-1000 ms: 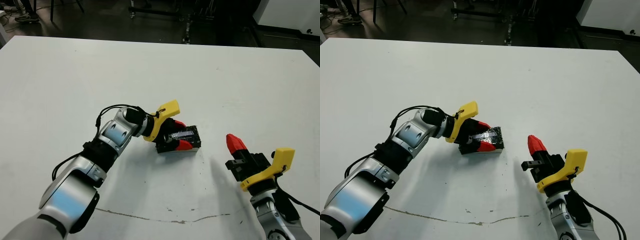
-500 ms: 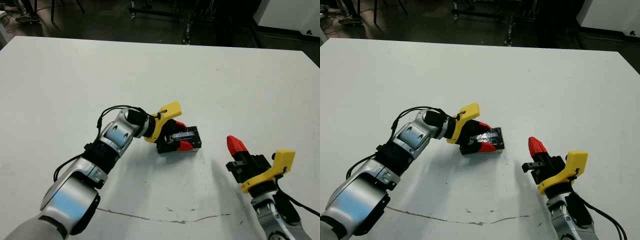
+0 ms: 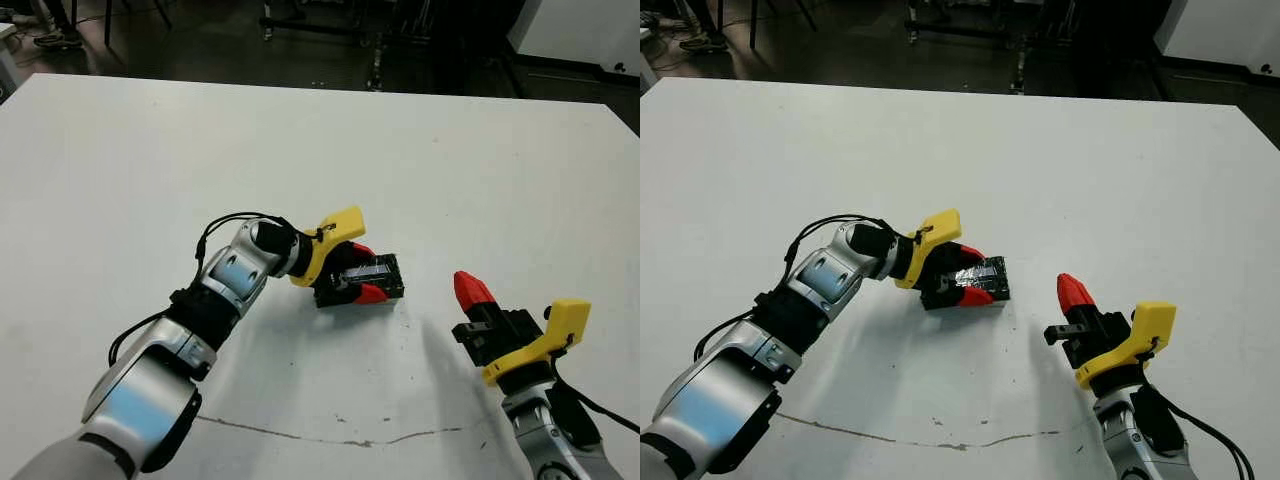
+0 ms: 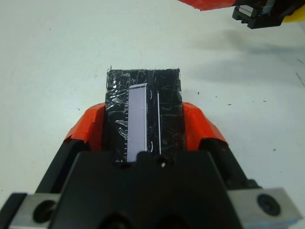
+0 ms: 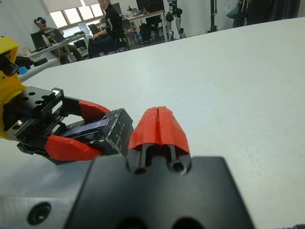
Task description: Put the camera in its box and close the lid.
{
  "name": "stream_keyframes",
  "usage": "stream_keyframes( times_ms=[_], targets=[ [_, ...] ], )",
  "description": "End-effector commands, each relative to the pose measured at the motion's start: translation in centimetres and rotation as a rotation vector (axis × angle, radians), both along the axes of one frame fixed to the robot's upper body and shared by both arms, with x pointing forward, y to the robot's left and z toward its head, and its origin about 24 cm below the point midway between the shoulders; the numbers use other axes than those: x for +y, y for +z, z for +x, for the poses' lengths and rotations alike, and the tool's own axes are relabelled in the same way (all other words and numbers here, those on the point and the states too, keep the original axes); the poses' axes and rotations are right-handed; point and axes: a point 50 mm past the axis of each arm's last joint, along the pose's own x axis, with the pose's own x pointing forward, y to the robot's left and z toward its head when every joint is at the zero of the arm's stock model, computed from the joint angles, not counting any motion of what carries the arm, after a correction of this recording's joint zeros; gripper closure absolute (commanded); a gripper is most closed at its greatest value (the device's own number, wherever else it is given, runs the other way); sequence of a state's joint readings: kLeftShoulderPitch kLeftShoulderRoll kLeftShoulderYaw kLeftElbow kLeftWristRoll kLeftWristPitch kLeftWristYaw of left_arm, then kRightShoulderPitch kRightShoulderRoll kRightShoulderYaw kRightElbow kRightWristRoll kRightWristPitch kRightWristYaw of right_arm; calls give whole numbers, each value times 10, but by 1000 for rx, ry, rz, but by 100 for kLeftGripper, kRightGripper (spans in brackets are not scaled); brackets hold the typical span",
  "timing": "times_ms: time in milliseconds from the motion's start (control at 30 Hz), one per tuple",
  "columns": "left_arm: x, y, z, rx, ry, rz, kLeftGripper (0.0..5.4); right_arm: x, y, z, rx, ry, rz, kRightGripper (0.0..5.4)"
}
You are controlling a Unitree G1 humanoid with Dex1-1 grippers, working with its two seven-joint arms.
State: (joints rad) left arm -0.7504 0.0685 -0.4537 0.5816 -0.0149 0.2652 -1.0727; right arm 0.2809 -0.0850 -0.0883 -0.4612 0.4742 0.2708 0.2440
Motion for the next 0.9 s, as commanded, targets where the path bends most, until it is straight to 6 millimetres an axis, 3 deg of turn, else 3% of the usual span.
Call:
stream_keyframes(
  times_ms=[33, 300, 433, 800, 900],
  targets=[
    [-10, -45, -22, 114, -6, 104, 223, -4, -1, -1, 7, -19, -5, 540],
    [-17, -49, -23, 58, 48, 143, 223, -5, -1, -2, 2, -22, -16, 540],
    [-17, -49, -24, -72, 29, 152, 163, -5, 0, -2, 1, -19, -13, 540],
    [-14, -49, -24, -79, -44, 130, 5, -4, -2, -2, 9, -16, -7, 540],
    [-13, -50, -24, -72, -37, 128, 2, -4, -1, -2, 6, -12, -4, 540]
  ],
)
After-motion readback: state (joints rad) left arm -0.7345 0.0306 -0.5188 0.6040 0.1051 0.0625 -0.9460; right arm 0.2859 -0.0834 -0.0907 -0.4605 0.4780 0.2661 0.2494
